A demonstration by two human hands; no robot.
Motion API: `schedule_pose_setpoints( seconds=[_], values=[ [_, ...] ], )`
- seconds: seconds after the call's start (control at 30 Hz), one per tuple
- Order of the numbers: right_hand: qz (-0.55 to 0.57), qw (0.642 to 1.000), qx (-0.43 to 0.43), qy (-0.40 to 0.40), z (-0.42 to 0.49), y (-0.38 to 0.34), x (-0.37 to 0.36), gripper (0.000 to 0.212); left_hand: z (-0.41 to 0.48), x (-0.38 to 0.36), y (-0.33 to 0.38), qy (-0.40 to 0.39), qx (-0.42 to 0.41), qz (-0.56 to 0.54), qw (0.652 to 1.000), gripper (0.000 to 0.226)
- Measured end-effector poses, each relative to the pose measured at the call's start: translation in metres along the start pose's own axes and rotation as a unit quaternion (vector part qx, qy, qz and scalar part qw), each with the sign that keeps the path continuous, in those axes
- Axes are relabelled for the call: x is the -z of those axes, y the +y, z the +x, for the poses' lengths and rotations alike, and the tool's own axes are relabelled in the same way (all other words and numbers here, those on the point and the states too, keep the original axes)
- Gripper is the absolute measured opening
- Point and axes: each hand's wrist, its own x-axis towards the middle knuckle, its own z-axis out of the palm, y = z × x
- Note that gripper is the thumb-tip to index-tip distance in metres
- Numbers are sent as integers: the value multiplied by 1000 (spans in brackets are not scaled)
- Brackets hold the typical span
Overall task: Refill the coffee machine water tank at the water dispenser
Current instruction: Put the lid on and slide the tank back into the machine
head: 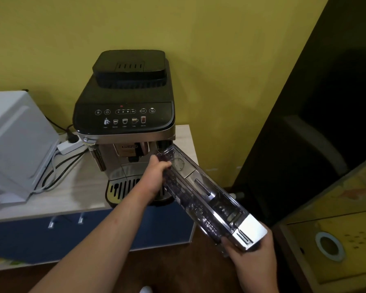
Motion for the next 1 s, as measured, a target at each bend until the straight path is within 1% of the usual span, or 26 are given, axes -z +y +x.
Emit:
schedule_pose_setpoints(
  seconds=[0.13,0.27,0.37,0.5,0.63,0.73,0.8,0.83,0.87,0.93,1.0],
  values=[
    [4,1000,-5,-10,-4,-1,-8,79,11,-1,6,18,4,7,1000,19],
    [-18,1000,21,-14,-12,9,-14,80,14,-3,12,8,-7,13,1000,14],
    [-32,999,19,-21,-19,14,-19,80,19,-5,16,3,15,18,1000,15],
    [-48,999,23,-10,-25,10,-26,72,26,-5,17,16,38,16,999,14],
    [-68,998,13,-8,-32,6,-32,71,30,-6,16,33,47,37,998,12],
    [-72,997,10,-4,-40,4,-37,74,28,-7,19,51,41,51,997,9],
    [-76,997,15,-17,-46,7,-43,77,27,-5,20,48,33,80,995,18],
    [-78,996,22,-24,-49,8,-46,82,27,-3,20,49,29,101,993,21],
    [-80,996,29,-26,-52,9,-49,88,28,-2,20,57,26,106,992,19],
    [-77,996,40,-26,-56,10,-55,91,26,-1,22,59,20,87,994,13],
    [-76,996,40,-34,-59,10,-58,91,25,-2,23,71,12,73,995,17]
  ],
)
